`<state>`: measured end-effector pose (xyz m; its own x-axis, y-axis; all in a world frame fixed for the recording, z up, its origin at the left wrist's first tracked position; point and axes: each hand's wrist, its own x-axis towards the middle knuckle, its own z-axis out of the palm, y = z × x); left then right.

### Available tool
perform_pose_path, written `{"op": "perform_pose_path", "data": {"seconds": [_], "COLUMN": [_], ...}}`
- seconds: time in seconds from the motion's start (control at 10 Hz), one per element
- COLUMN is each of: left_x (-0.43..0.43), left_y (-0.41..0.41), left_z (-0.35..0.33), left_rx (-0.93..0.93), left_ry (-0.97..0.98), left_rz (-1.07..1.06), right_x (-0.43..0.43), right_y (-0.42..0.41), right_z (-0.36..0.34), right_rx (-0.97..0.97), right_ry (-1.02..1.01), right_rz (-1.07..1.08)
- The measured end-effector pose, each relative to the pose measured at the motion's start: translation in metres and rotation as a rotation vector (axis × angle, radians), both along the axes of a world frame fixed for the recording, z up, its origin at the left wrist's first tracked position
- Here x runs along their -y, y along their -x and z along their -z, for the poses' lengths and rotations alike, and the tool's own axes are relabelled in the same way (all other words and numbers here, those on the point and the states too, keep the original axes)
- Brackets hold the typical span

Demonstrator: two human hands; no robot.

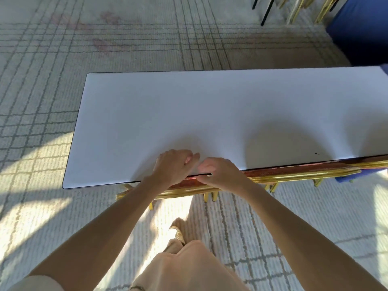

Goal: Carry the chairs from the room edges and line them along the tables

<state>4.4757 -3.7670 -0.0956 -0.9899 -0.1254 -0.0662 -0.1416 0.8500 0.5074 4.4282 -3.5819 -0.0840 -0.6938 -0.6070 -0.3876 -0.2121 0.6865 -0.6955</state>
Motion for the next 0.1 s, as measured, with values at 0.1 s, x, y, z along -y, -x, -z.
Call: {"op": "perform_pose_path", "data": {"seconds": [0.1], "left_x": [-0.0355], "left_y": [0.0247], "left_z": [-0.0267], "left_rx": [-0.012], "left_ry": [-0.059], "left_rz": [0.046], "right_x": [-0.0452], "right_y": [0.0178], "right_z": [-0.0199], "right_rx": [-0.077], "right_ry": [0.014], "right_rz": [0.182]}}
